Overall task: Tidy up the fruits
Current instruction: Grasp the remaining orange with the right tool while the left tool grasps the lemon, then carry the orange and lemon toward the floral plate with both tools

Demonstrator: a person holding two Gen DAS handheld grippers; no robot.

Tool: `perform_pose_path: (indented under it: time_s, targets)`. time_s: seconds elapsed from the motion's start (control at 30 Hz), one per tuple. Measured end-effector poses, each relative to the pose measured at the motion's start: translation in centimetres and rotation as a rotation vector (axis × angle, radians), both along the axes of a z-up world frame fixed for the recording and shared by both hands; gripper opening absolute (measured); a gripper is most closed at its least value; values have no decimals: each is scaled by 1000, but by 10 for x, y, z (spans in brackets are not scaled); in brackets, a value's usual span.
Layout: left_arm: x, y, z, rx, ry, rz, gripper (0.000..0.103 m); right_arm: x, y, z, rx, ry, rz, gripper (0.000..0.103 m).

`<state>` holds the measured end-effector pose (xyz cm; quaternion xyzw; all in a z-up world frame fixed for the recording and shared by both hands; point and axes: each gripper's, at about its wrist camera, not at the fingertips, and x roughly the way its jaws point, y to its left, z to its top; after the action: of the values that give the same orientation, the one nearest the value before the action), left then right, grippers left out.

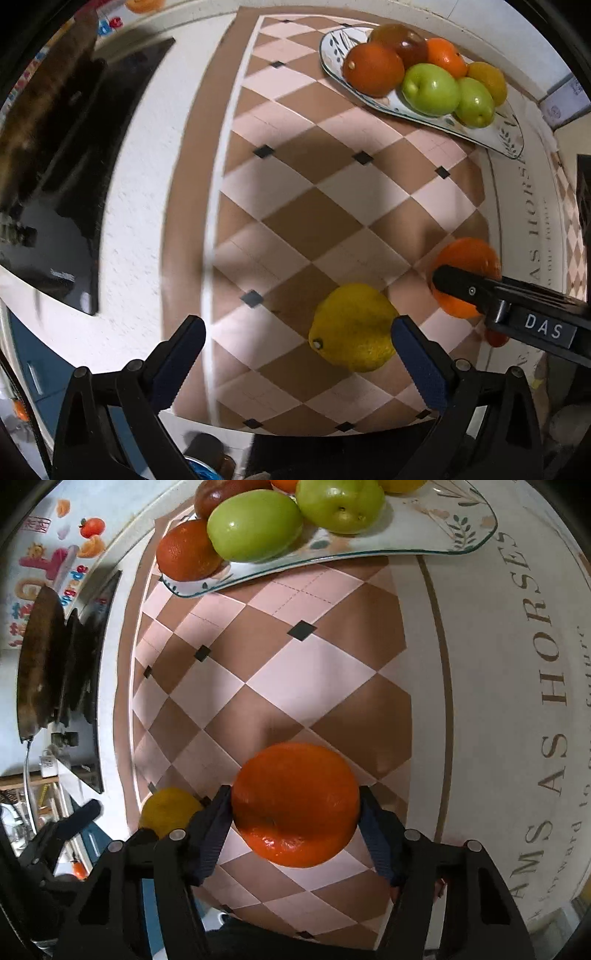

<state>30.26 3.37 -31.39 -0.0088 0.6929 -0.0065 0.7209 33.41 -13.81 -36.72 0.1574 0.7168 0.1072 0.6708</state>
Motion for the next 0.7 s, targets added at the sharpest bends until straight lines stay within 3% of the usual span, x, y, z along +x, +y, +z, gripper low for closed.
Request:
perform_pose_path:
  time_s: [0.27,0.4,0.57,0.7]
  targets:
    - [-4,-21,-18,-70,64,-50,103,-6,-23,9,-108,-26,30,68]
    - [-8,-37,-34,-108,102,-90,100,-8,-29,8,-103,-18,14,68]
    - [-11,-52,-38,-180,105,-98,61,-5,-33,5,-85,-16,7,68]
    - [-14,-69,-35,-140,82,-147,57,-4,-34,4,-74,-13,8,68]
